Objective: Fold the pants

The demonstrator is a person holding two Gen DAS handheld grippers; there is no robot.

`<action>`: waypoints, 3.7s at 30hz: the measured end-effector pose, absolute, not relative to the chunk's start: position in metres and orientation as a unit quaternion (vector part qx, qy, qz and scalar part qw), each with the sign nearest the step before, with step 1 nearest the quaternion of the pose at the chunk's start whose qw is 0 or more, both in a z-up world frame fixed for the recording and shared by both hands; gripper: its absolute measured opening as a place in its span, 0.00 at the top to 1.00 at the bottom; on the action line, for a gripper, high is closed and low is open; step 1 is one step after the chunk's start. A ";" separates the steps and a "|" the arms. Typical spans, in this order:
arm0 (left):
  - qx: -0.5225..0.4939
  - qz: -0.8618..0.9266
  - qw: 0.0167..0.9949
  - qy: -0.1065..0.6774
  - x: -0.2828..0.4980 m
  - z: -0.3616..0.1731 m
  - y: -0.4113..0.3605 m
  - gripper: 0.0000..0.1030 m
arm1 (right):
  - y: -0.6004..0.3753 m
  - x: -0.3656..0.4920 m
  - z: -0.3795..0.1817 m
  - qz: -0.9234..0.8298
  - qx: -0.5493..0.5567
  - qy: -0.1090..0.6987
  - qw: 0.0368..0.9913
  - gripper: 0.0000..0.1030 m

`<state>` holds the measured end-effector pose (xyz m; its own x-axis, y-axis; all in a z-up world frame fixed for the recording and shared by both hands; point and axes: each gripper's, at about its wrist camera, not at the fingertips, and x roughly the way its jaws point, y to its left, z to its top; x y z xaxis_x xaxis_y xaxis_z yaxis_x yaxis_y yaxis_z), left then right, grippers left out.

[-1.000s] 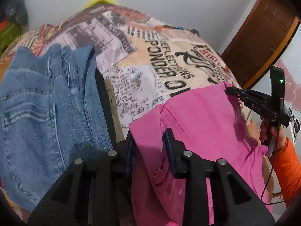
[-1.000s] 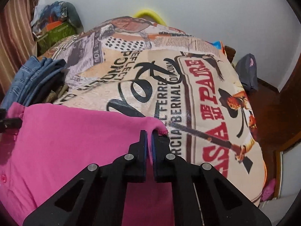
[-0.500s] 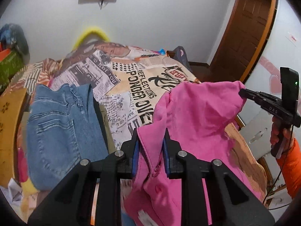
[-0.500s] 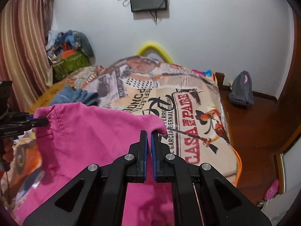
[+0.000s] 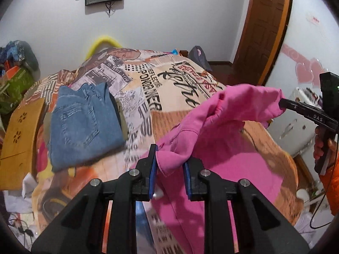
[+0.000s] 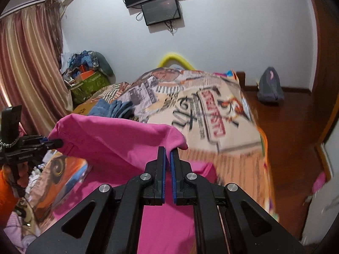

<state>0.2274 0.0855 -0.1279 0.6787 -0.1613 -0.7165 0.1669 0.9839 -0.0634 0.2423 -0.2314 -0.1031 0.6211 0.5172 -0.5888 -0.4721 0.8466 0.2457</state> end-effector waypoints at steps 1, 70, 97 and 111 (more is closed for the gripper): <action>0.005 -0.092 0.916 0.392 0.218 -0.130 0.083 0.79 | -0.234 0.237 -0.105 0.275 0.038 0.340 0.898 0.96; -0.033 -0.015 0.885 0.463 0.268 -0.220 0.121 0.56 | -0.240 0.284 -0.204 0.171 0.004 0.446 0.879 0.63; -0.028 -0.003 0.882 0.470 0.301 -0.243 0.127 0.96 | -0.204 0.344 -0.262 0.161 -0.100 0.459 0.868 0.97; -0.051 -0.001 0.895 0.443 0.240 -0.193 0.122 0.56 | -0.205 0.283 -0.188 0.193 -0.081 0.423 0.881 0.67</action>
<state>0.2404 0.1223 -0.1927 0.6070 -0.0466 -0.7933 -0.0432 0.9949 -0.0915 0.2826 -0.2045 -0.1876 0.5672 0.2720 -0.7774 -0.4094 0.9121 0.0204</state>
